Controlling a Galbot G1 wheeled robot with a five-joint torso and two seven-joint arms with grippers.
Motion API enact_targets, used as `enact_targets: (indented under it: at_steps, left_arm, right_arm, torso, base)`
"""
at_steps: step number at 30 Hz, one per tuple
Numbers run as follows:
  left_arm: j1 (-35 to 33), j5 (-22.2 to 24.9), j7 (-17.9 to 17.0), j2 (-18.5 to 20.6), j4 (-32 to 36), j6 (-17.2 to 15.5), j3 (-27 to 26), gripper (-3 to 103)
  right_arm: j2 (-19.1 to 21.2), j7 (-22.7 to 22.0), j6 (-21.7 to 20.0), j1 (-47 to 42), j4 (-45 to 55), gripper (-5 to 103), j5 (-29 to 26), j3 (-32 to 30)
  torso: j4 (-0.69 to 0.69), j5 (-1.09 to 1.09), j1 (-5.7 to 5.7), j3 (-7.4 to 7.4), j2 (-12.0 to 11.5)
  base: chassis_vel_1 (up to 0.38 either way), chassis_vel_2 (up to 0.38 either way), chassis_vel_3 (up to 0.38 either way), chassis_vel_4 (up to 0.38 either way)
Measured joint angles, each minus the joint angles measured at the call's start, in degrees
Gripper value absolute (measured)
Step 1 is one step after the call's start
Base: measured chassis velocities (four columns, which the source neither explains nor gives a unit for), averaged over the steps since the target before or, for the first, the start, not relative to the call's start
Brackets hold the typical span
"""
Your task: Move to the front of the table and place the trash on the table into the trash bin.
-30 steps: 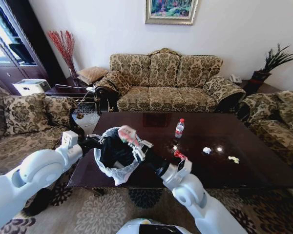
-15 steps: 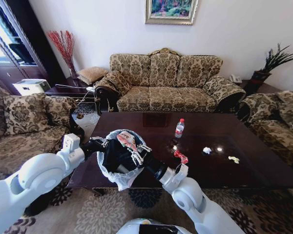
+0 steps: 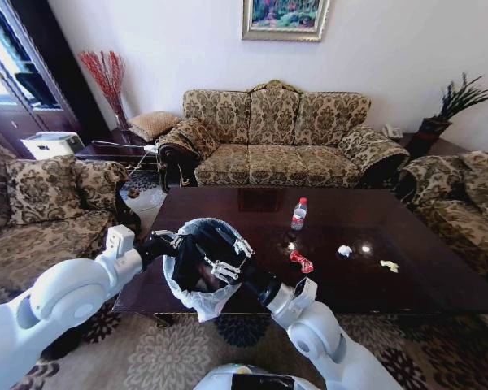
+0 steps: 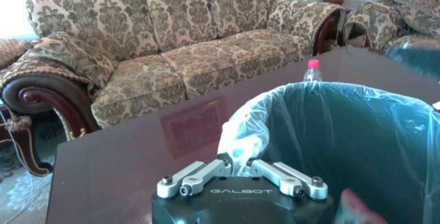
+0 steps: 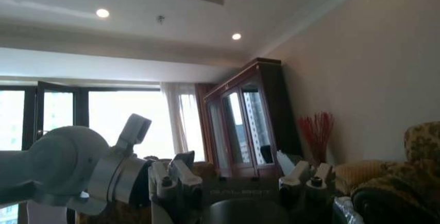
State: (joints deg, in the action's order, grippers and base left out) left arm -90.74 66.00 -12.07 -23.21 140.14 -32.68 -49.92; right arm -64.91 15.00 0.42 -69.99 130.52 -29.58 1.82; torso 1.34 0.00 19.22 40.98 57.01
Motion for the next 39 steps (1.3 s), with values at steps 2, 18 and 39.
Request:
enact_targets:
  at_steps: [2, 18, 39]
  left_arm:
    - [-0.02, -0.02, -0.06, -0.1, 0.02, -0.06, -0.03, 2]
    - [0.01, -3.6, -0.01, -5.62, -1.48, 0.28, -0.23, 2]
    - [-0.35, -4.8, 0.42, -7.22, -1.19, 0.42, 0.25, 2]
  right_arm:
    - [-0.07, -0.03, 0.42, -0.47, 0.88, 85, -0.07, -0.88]
    - [-1.78, -22.11, -4.54, -15.47, 0.42, 100, 0.38, -25.87]
    - [-5.26, -22.57, -0.59, -16.55, -15.7, 100, 4.04, -24.83]
  torso:
    - [0.0, 0.0, 0.0, 0.0, 0.0]
    - [-0.01, 0.01, 0.0, 0.0, 0.0]
    - [-0.01, 0.03, 0.0, 0.01, 0.0]
  base:
    - [0.0, 0.0, 0.0, 0.0]
    - [0.0, 0.0, 0.0, 0.0]
    - [-0.103, -0.107, 0.116, 0.098]
